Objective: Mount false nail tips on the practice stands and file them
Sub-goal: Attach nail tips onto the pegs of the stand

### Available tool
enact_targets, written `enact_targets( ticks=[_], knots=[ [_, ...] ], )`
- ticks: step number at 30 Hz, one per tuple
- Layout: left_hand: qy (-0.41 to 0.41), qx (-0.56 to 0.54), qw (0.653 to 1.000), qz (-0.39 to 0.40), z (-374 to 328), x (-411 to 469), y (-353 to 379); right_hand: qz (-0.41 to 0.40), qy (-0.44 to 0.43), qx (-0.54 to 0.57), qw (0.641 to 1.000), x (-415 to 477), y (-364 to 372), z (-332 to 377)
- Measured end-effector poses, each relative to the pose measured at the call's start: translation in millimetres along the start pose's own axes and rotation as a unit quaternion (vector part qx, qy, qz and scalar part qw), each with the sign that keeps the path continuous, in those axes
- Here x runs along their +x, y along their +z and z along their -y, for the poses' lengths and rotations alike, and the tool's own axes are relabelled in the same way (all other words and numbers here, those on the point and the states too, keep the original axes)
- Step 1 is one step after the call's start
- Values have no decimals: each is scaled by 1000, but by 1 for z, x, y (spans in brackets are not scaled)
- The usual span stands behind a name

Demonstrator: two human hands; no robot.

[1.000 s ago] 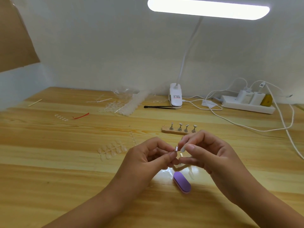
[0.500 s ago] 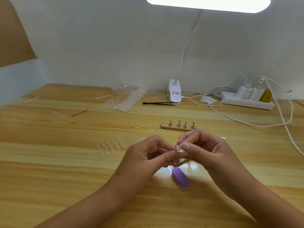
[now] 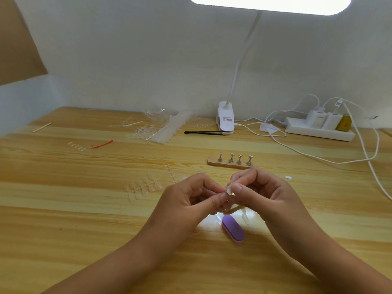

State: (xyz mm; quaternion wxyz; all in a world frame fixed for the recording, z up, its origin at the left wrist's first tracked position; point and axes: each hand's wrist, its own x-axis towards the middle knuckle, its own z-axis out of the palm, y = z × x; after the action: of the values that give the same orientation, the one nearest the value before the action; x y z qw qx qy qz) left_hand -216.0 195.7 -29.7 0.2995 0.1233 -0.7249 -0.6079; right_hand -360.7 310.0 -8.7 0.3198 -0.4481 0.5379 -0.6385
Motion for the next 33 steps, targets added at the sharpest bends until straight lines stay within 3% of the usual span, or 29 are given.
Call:
enact_targets(
  ticks=[9, 19, 26, 33],
  knots=[
    [42, 47, 998, -9, -3, -2, 0, -6, -3, -15, 1000, -1, 1, 0],
    [141, 199, 969, -29, -6, -3, -3, -5, -3, -12, 1000, -3, 3, 2],
    [133, 160, 978, -25, -8, -4, -2, 5, 22, 44, 999, -1, 1, 0],
    [61, 28, 998, -14, -10, -3, 1, -7, -22, 38, 999, -3, 1, 8]
  ],
)
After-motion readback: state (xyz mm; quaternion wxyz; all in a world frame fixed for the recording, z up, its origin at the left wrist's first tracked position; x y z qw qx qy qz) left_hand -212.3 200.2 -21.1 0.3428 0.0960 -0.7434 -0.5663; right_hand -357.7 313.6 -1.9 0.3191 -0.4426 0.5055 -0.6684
